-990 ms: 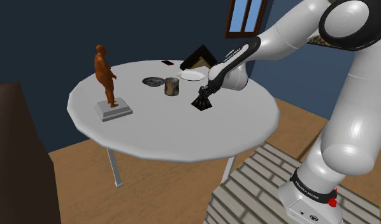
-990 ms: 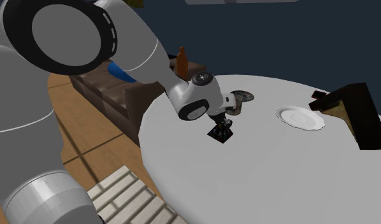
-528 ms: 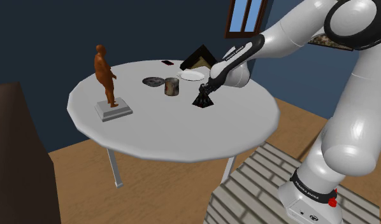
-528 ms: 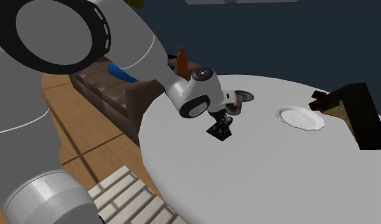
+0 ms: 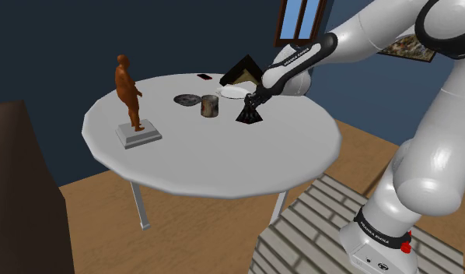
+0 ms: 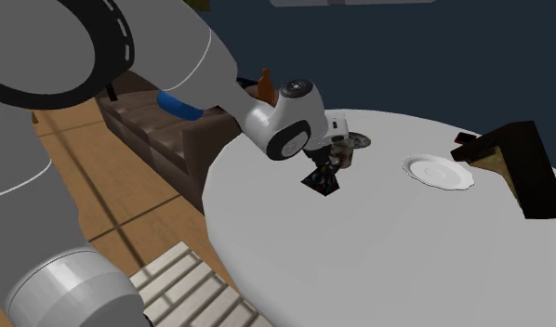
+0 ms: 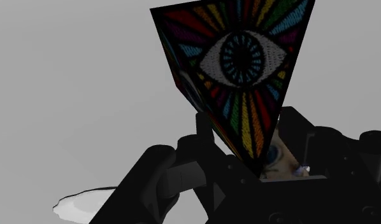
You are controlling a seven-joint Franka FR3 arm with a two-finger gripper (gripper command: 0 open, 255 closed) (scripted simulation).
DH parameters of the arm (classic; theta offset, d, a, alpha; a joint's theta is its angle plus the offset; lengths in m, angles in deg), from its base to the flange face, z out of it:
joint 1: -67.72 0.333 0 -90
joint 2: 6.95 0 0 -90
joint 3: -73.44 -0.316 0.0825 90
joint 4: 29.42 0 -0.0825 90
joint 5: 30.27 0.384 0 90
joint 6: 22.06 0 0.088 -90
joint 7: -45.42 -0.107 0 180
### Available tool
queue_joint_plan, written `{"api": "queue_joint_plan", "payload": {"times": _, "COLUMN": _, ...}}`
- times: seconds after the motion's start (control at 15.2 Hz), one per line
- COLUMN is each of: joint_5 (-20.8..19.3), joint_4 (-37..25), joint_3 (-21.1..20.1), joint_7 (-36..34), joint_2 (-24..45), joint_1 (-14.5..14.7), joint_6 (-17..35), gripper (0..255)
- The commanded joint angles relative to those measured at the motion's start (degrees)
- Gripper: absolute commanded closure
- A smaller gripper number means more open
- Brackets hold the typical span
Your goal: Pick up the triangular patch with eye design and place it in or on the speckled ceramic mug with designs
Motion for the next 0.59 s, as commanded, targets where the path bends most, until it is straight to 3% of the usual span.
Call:
{"api": "queue_joint_plan", "payload": {"times": 0.0, "joint_5": -1.7, "joint_4": -0.5, "joint_3": 0.3, "joint_7": -1.5, "joint_2": -1.0, "joint_1": 0.1, "joint_6": -1.4, "gripper": 255}}
{"api": "queue_joint_plan", "payload": {"times": 0.53, "joint_5": -6.7, "joint_4": -2.8, "joint_3": 0.5, "joint_7": -5.5, "joint_2": -4.8, "joint_1": -0.2, "joint_6": -7.3, "gripper": 255}}
